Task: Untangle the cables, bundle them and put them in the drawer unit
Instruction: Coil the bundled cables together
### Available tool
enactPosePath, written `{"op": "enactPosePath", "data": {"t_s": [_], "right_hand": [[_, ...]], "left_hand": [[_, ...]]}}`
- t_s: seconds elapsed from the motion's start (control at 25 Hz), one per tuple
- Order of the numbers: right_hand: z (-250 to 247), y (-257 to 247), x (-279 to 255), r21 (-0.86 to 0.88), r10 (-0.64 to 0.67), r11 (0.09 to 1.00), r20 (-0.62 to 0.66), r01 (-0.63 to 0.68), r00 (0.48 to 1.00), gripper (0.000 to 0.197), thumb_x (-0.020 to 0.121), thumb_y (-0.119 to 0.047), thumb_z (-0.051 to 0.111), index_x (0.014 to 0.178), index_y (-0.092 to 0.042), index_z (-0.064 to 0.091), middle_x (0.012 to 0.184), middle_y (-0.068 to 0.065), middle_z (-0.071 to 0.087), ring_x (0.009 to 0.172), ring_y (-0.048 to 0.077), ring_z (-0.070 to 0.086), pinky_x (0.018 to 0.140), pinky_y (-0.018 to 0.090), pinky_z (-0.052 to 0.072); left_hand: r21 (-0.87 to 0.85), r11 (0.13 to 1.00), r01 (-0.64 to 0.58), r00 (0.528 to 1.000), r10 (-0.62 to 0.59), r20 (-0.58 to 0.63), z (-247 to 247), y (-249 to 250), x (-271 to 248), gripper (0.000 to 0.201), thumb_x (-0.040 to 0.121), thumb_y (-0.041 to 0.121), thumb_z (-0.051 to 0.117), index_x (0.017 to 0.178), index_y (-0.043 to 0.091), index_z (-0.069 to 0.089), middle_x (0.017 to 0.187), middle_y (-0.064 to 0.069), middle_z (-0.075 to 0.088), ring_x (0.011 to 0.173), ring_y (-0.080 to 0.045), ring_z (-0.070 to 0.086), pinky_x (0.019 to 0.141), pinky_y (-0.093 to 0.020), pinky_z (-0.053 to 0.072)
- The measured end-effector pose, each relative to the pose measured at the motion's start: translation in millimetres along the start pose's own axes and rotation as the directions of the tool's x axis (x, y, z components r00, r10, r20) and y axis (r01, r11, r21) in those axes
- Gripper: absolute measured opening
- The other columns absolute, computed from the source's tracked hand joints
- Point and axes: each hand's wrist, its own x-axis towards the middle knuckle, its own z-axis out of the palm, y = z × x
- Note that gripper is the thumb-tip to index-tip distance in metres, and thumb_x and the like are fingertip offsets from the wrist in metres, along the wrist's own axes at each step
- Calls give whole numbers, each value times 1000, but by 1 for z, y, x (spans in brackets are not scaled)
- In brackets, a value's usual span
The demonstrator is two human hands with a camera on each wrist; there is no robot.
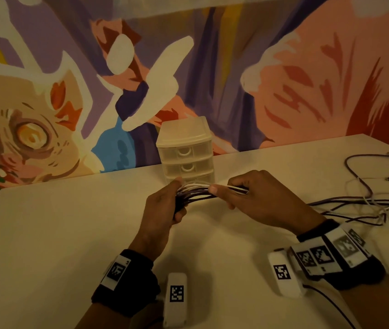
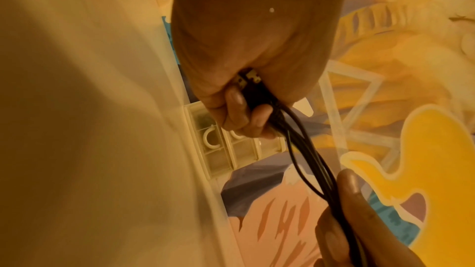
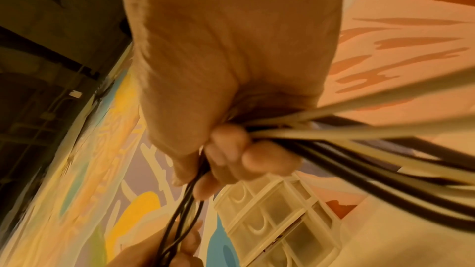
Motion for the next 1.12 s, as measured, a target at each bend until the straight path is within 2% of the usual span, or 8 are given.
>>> {"op": "enactPosePath", "data": {"t_s": [0.16,0.36,0.52,0.6,0.68,0.8,1.0,1.12], "right_hand": [[1,0,2,-41,-12,999,-34,10,999,71,96,-77,50,62,-14,46,57,6,47,52,10,39,60,34,38],[-7,-2,1,-75,-30,997,37,33,999,69,99,-74,47,62,-16,39,56,0,40,52,10,38,61,33,36],[-3,-3,3,-72,-71,994,113,80,991,67,99,-74,47,63,-17,52,55,-1,46,52,10,43,59,24,36],[-5,-7,2,-45,-94,994,126,101,988,56,101,-70,48,58,-35,59,51,-9,52,50,5,50,57,18,35],[-9,-10,0,2,-81,997,127,81,989,58,103,-66,48,54,-37,57,49,-18,55,51,1,54,58,17,34],[-10,-7,-4,19,-30,999,89,29,996,68,104,-68,41,56,-21,49,47,-15,52,50,6,50,59,23,34],[-13,5,2,93,39,995,55,-44,998,80,100,-77,38,60,-9,50,54,-1,48,49,8,42,62,29,43],[-14,18,-1,206,47,976,123,-72,991,78,98,-79,37,73,-7,52,63,-1,48,58,10,49,66,34,51]], "left_hand": [[67,995,-71,997,69,31,-4,-1,3,34,110,36,52,103,17,80,76,-10,68,67,-17,55,65,-28,49],[260,966,-15,964,-55,261,-33,11,7,47,100,62,52,123,30,77,118,-6,80,109,-27,75,102,-44,57],[407,890,-206,958,99,270,-29,50,24,70,103,70,23,127,31,75,137,3,73,124,-14,68,119,-45,44],[338,929,-152,908,-3,419,3,62,24,91,106,69,5,125,13,75,123,-9,79,116,-23,74,112,-44,52],[296,955,-10,821,-161,548,32,61,17,113,98,80,-3,113,-3,72,95,-21,77,85,-34,76,85,-40,63],[313,942,120,802,-278,529,45,41,10,101,87,93,-1,69,10,54,55,-4,37,43,-13,31,42,-22,31],[71,985,154,900,-170,402,41,25,1,61,92,71,53,55,24,40,52,5,26,45,-9,19,46,-27,13],[-97,990,100,964,-72,258,39,16,-9,55,103,54,55,58,23,42,53,3,26,44,-11,20,43,-26,16]]}}
